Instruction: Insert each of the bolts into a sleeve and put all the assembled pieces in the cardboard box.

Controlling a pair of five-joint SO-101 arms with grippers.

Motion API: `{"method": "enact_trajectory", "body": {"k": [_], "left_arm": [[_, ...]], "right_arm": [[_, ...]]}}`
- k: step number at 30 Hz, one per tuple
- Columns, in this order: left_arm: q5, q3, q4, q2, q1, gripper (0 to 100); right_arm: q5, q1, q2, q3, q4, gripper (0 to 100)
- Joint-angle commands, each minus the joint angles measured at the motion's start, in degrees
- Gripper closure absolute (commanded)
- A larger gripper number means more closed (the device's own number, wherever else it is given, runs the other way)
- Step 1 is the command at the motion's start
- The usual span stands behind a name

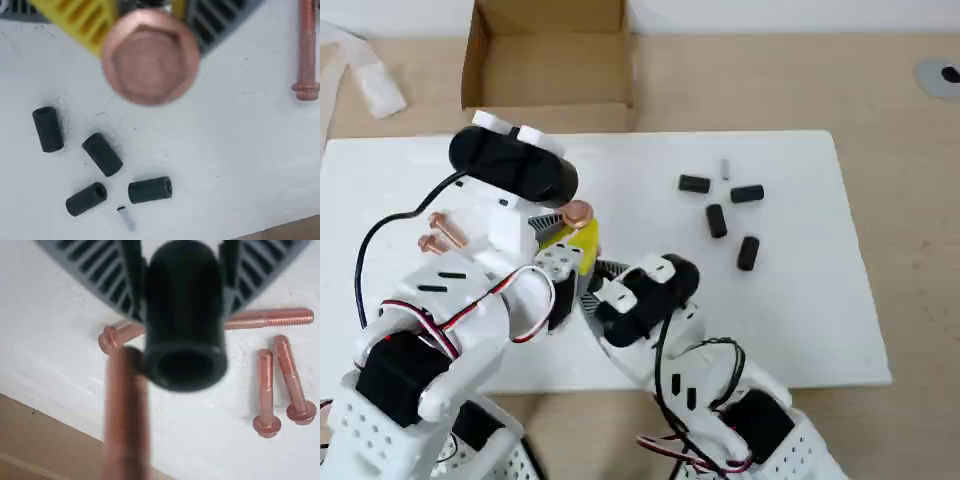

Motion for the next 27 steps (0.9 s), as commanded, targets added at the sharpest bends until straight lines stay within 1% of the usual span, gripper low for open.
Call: {"method": "enact_trajectory", "body": {"k": [1, 7, 11, 14, 23, 27], "left_arm": [[-0.26, -5.45, 0.09, 0.13, 0.26, 100], [-0.26, -10.99, 4.31, 0.40, 0.26, 100], [-2.99, -11.25, 6.86, 0.40, 0.26, 100], [-3.34, -11.25, 8.44, 0.40, 0.26, 100], [-2.99, -10.81, 8.26, 0.40, 0.70, 99], [-0.79, -10.81, 8.09, 0.40, 0.79, 99]], "right_arm": [[0.53, -0.75, -4.62, -0.22, -1.58, 98.9], [0.53, -0.66, -4.62, -0.22, -1.58, 98.9], [0.53, -0.66, -4.62, -0.04, -1.58, 98.9], [0.53, -0.66, -4.62, -0.04, -1.58, 98.9], [0.44, -0.66, -4.62, -0.13, -1.58, 98.9], [0.35, -0.66, -4.62, -0.13, -1.58, 98.9]]}}
